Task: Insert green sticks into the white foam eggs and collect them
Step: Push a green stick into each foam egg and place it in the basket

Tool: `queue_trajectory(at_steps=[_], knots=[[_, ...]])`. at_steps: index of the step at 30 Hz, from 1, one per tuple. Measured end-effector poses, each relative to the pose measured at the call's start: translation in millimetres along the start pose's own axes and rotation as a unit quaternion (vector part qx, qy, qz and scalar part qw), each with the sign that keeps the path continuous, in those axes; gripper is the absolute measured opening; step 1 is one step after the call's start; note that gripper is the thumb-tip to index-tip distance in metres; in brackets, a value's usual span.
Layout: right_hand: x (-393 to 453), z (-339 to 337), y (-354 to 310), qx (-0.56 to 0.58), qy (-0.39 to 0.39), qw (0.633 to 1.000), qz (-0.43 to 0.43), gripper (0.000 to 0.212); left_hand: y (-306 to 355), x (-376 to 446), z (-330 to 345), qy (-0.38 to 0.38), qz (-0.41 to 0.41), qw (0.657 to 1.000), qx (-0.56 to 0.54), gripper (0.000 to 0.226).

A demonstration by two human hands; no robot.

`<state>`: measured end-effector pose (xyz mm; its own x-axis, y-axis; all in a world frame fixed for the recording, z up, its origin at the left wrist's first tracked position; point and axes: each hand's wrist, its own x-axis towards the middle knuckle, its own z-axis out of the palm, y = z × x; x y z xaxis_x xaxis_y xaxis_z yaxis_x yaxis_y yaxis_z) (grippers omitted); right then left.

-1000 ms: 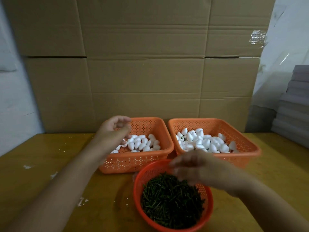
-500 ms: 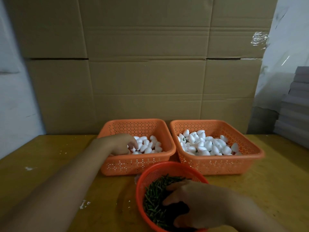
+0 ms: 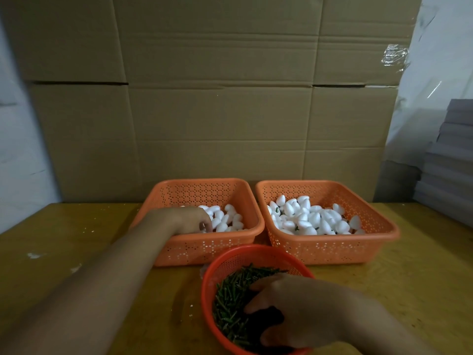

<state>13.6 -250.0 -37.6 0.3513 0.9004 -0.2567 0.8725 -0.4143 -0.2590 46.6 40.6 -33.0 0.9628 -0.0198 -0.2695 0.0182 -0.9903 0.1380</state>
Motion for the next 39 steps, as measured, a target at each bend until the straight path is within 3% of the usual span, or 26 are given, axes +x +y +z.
queue_trajectory(at_steps=[6,11,16,20,26,31,36,39], knots=[[1.1,1.6,2.4,0.002,0.007,1.0,-0.004,0.049,-4.7,4.7,4.0,0.043,-0.004,0.998,-0.044,0.028],[2.8,4.4,4.0,-0.006,0.019,1.0,-0.015,0.048,0.1,-5.2,-7.4,0.179,-0.004,0.978,-0.108,0.016],[2.1,3.6,4.1,-0.003,0.016,1.0,-0.016,0.048,19.1,-29.1,-14.0,0.353,0.011,0.926,-0.134,0.008],[1.4,3.0,3.1,-0.002,0.019,1.0,-0.014,0.047,45.6,-50.7,-7.4,0.427,0.091,0.869,-0.232,0.009],[-0.5,1.2,0.5,-0.007,0.012,1.0,-0.012,0.047,72.6,-75.6,8.5,0.363,0.18,0.841,-0.359,0.026],[-0.6,0.2,0.3,-0.005,0.008,1.0,-0.015,0.047,77.8,-82.6,14.6,0.346,0.19,0.845,-0.36,0.036],[1.0,2.6,2.5,-0.003,0.016,1.0,-0.019,0.046,79.6,-83.5,17.6,0.347,0.205,0.832,-0.382,0.029],[1.4,3.7,3.5,-0.003,0.017,1.0,-0.015,0.048,81.8,-86.1,17.9,0.286,0.214,0.788,-0.501,0.016]])
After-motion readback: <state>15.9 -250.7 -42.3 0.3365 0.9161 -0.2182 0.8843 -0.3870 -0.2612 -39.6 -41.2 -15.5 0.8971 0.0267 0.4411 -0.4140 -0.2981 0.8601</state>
